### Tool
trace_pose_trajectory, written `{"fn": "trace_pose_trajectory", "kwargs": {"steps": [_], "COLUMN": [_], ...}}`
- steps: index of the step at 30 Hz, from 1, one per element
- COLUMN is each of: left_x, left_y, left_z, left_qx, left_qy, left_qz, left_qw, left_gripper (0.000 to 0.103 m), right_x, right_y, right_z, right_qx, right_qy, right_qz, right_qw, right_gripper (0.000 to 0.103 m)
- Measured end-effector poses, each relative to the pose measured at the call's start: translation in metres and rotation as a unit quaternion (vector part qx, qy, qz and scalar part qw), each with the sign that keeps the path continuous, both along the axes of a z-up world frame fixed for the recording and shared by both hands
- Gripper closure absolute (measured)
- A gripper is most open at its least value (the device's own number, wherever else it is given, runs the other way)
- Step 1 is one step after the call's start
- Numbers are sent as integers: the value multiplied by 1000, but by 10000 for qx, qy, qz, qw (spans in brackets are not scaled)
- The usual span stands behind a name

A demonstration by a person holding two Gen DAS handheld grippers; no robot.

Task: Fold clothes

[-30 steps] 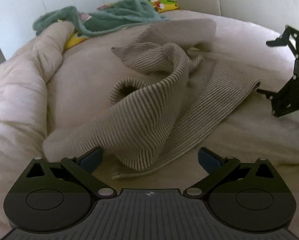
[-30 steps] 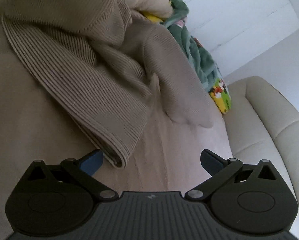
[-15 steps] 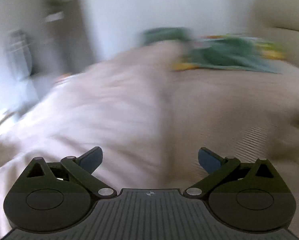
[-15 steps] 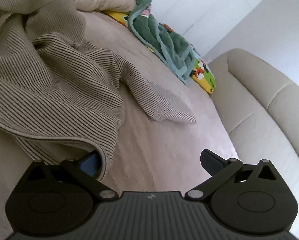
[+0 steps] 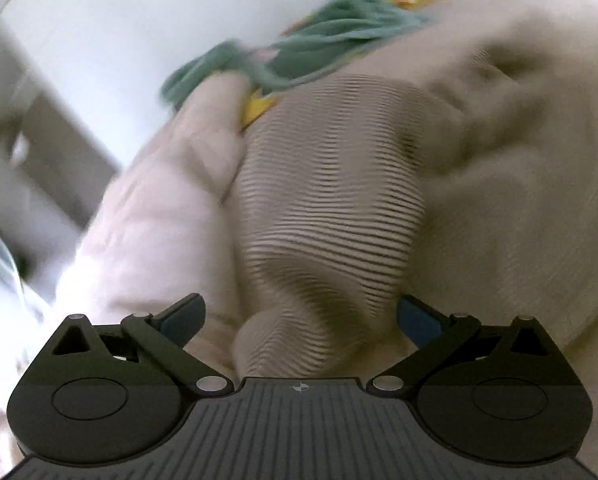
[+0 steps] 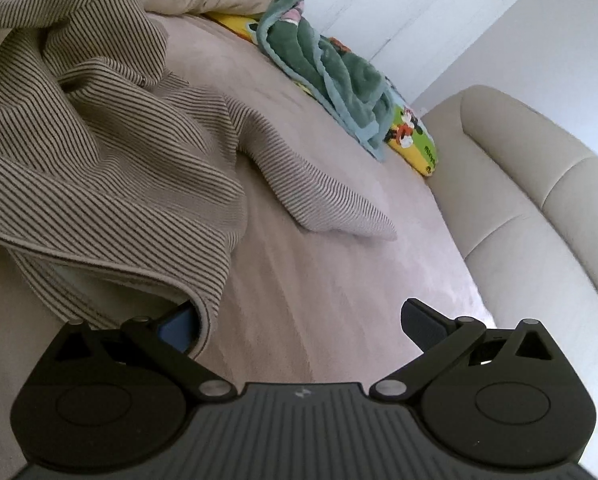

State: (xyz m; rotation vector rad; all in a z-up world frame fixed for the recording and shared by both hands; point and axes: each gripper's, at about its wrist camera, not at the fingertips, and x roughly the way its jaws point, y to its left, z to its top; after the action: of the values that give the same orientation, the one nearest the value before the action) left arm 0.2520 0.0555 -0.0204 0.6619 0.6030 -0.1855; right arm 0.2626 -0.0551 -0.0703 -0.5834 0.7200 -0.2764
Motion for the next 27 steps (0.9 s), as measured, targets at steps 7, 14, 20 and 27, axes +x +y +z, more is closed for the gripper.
{"fn": "trace_pose_trajectory", "kwargs": {"steps": [7,14,20,27], "left_x": [-42,28,68,70], "left_y": [-4,1,31,7], "left_z": [-10,-7,-10,-38], "left_qx": [193,-68,-749,257], "left_qy": [1107,230,881,969], "left_qz": [-1753,29,1408,1160], "left_qw": [9781,9997,9833,9882], "left_gripper": [0,0,0,0], "right_x": [4,5,12,6], "right_y": [-12,-17,-8,-11], "right_z": [5,15,-5,-19], "right_qx": [485,437,510,-104], "right_qy": [-76,-212,190,210], "right_qz": [-240,-156,-113,226], "right_qw": [9985,9987,9985,9995], "right_gripper": [0,0,0,0]}}
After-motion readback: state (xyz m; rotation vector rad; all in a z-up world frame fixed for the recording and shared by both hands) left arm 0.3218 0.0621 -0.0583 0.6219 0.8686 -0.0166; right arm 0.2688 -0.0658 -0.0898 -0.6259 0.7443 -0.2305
